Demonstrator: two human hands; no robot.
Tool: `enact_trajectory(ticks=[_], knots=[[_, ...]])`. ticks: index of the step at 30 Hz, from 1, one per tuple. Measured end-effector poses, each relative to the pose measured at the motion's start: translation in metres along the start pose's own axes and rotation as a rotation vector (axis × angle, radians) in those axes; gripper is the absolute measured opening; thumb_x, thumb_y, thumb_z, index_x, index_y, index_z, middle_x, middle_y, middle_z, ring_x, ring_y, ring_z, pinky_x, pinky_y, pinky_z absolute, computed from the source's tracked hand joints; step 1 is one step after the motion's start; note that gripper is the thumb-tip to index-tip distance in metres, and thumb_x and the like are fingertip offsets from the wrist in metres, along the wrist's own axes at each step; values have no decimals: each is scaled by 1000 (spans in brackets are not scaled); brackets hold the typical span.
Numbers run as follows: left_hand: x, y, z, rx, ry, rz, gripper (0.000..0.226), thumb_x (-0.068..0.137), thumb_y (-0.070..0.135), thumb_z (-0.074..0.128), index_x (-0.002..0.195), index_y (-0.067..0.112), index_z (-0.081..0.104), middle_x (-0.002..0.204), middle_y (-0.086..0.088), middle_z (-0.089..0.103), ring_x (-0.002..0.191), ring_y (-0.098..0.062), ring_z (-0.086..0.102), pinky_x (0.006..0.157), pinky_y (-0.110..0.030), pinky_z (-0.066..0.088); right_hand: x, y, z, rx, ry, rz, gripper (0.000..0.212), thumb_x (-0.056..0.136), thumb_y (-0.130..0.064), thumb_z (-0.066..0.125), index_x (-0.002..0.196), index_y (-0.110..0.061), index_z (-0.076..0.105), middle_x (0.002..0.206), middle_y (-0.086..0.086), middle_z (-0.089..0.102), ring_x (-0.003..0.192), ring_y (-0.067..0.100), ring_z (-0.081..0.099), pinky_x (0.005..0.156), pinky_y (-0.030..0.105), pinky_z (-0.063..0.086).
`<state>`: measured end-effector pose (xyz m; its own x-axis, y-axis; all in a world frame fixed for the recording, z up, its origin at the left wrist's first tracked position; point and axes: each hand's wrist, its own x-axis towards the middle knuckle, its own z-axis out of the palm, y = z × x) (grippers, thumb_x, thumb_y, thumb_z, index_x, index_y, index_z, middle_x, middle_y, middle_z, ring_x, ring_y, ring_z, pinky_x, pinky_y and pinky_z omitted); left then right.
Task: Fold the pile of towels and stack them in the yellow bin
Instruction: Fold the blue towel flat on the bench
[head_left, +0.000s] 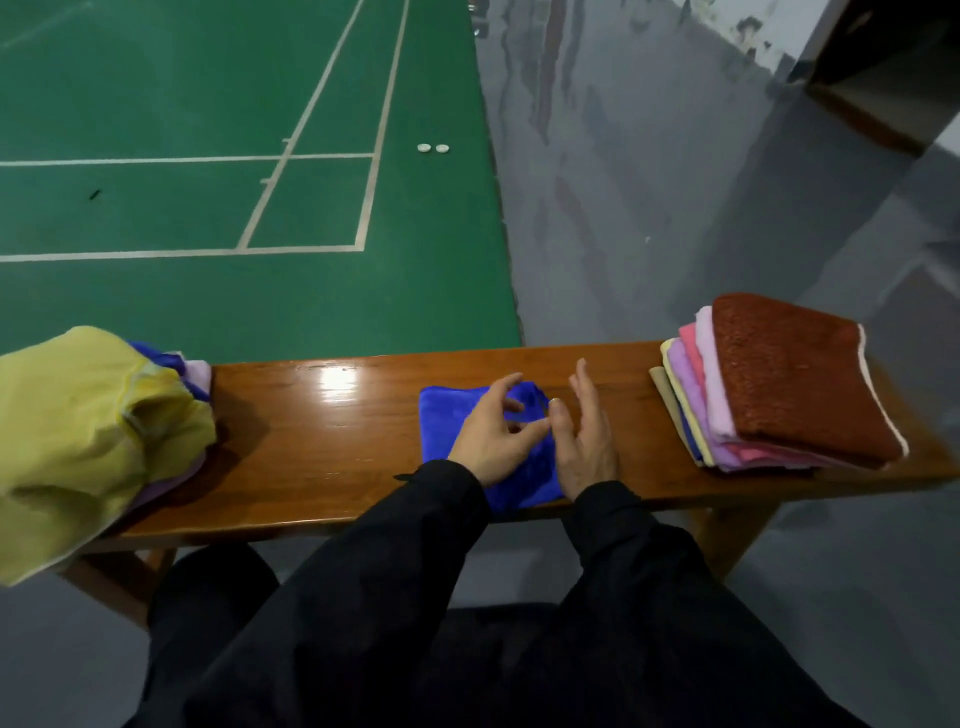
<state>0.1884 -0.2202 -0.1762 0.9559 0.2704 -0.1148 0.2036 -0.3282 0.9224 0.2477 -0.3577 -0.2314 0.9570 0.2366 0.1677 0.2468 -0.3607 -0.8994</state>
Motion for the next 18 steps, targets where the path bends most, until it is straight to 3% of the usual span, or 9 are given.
enact_trajectory(ticks=[2,5,7,11,13,16,18], knots=[[-9,-6,5,-55,-12,34,46,94,21,70,137,22,53,113,1,65,94,-6,66,86,-24,53,0,1,-2,29,17,23,76,94,-68,38,161,-35,25,159,-1,42,143,11,42,117,38,37],[-31,-33,-7,71,316,63,24,94,15,67,118,16,65,109,0,66,98,-11,64,86,-25,51,1,4,0,-18,-2,31,68,93,-61,47,154,-30,42,152,-4,51,136,12,51,113,40,43],[-43,-52,-21,202,448,-22,28,93,18,67,120,15,64,119,-4,60,109,-19,58,97,-36,49,2,3,1,-99,-47,15,57,92,-53,58,141,-25,57,140,-5,59,124,11,58,106,40,50],[-56,-61,-32,201,381,-144,50,90,25,69,136,14,53,133,-7,50,116,-21,58,104,-41,48,1,-2,2,-282,-139,8,36,93,-36,71,125,-21,66,129,-3,60,118,13,56,103,33,48],[-50,-59,-33,101,401,-191,63,86,27,74,142,14,48,134,-5,51,115,-20,60,103,-40,50,-5,0,4,-405,-150,-18,36,92,-35,71,125,-21,65,128,-3,57,118,16,53,102,31,46],[-32,-60,-30,-256,399,-390,91,66,40,86,143,13,44,127,-3,65,110,-21,66,98,-46,55,-13,5,8,-440,-154,-49,35,95,-29,68,129,-19,64,131,-2,58,122,17,51,105,31,45],[-21,-61,-25,-419,369,-475,84,55,38,90,127,11,58,115,-8,72,101,-26,72,90,-50,59,-13,8,7,-430,-151,-66,32,97,-23,65,128,-17,64,131,0,61,122,18,54,106,32,45]])
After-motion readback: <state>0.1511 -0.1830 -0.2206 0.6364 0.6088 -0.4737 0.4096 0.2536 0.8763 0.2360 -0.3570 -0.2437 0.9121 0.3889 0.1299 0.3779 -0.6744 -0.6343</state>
